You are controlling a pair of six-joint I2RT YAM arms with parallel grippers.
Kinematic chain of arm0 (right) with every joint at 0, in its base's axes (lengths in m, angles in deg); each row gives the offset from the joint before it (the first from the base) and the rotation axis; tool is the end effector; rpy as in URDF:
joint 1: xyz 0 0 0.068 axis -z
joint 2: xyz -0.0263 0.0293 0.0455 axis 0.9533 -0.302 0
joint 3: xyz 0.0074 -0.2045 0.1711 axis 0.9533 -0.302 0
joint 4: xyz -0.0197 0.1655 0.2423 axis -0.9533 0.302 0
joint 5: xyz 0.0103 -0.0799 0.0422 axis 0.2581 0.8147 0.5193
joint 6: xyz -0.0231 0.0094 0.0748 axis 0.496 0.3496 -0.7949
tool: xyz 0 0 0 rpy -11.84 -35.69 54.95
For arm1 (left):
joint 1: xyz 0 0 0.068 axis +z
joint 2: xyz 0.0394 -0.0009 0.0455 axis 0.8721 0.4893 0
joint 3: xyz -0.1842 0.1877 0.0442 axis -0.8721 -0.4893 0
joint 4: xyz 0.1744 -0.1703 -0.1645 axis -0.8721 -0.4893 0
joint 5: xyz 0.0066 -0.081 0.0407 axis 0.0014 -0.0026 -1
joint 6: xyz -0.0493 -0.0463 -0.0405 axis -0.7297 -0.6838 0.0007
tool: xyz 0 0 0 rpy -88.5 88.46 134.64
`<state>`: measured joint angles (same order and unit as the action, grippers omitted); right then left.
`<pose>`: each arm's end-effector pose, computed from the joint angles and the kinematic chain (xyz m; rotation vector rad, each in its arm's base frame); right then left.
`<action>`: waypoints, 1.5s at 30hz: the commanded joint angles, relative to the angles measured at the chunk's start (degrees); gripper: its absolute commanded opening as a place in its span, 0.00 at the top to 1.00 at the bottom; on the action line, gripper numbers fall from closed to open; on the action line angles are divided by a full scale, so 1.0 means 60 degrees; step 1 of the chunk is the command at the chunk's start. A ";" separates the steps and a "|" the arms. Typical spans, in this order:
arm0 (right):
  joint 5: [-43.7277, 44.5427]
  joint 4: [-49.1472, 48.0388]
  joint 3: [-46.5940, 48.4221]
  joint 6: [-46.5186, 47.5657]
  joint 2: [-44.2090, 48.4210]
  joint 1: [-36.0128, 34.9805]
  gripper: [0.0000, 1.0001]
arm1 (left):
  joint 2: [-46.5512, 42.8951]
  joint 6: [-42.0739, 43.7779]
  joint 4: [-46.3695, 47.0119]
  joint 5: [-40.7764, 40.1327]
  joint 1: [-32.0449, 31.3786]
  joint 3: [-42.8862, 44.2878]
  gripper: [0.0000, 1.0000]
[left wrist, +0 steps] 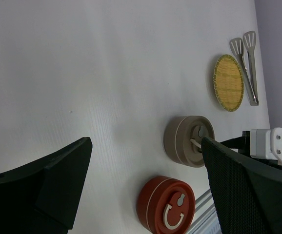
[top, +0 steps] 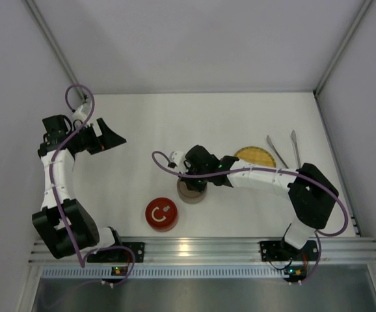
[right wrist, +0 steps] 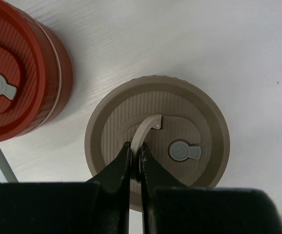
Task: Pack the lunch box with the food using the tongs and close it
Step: Close the box lid on the packing box.
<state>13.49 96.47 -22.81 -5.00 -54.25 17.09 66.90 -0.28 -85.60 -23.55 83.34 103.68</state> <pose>0.2213 0.3366 0.1647 -1.4262 2.1031 0.4984 0.3187 0.0747 0.2862 -0.0661 2.1719 -0.8942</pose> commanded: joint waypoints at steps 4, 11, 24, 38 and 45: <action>-0.0283 0.1657 -0.0908 -0.1582 -0.0445 0.0052 1.00 | 0.0037 0.0037 0.0184 0.0169 0.0037 0.0386 0.02; -0.0328 0.1804 -0.0820 -0.1129 0.0212 0.0037 0.77 | 0.0124 0.0139 0.0155 0.0300 0.0051 0.0342 0.02; -0.0225 0.2214 -0.0454 -0.0294 0.1326 0.0125 0.64 | 0.0124 0.0242 0.0096 0.0564 0.0051 0.0225 0.02; -0.1688 0.1702 -0.0190 0.0088 0.2308 0.0958 0.23 | 0.0125 0.0754 -0.0138 0.0799 0.0051 0.0211 0.02; -0.1690 0.1379 -0.0103 -0.0410 0.2031 0.1912 0.97 | 0.0183 0.0711 -0.0109 0.0813 0.0051 0.0123 0.02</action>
<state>4.42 106.81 -25.48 -6.23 -42.60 28.22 67.55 2.56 -86.38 -20.78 83.34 103.68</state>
